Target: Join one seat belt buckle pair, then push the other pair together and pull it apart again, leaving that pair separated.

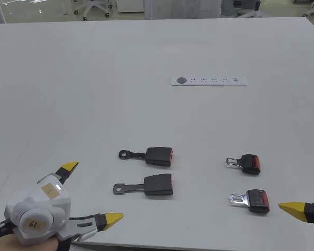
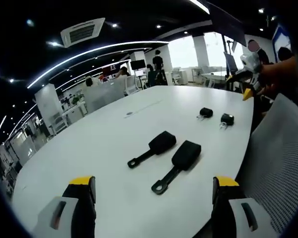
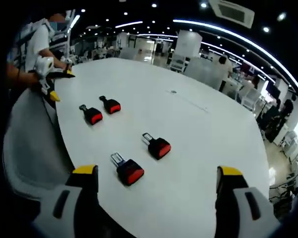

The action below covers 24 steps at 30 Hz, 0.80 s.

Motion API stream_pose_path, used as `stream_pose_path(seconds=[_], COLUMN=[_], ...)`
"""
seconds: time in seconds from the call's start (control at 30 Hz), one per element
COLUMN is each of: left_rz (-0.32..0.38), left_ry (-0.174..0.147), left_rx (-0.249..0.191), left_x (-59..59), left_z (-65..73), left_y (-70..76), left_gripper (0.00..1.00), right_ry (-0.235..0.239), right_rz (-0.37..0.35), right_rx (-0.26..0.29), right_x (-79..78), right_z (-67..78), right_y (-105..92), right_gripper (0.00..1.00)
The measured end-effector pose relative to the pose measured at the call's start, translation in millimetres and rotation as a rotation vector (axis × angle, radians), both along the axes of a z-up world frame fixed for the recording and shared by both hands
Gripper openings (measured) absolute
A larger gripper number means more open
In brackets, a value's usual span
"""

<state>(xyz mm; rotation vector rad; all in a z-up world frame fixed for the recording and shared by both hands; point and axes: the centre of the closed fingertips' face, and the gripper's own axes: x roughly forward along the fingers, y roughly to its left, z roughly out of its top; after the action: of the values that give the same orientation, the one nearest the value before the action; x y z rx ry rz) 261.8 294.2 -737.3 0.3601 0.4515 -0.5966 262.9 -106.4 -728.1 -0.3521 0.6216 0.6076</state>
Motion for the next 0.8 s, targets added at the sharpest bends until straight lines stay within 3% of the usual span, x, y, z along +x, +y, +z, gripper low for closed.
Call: stream_pose_path(seconds=[0.1,0.8], left_rz=[-0.001,-0.006], left_ry=[0.001,0.000], left_rx=[0.000,0.005], left_x=[-0.1,-1.6], left_z=[0.0,0.9], left_y=[0.1,-1.1], left_gripper=[1.00,1.00], right_ry=[-0.002,0.002], right_rz=[0.026,0.032], right_rx=[-0.039,-0.037], right_x=[-3.1,-8.2], right_z=[-3.1,-0.7], right_y=[4.4,6.1], right_gripper=[1.00,1.00])
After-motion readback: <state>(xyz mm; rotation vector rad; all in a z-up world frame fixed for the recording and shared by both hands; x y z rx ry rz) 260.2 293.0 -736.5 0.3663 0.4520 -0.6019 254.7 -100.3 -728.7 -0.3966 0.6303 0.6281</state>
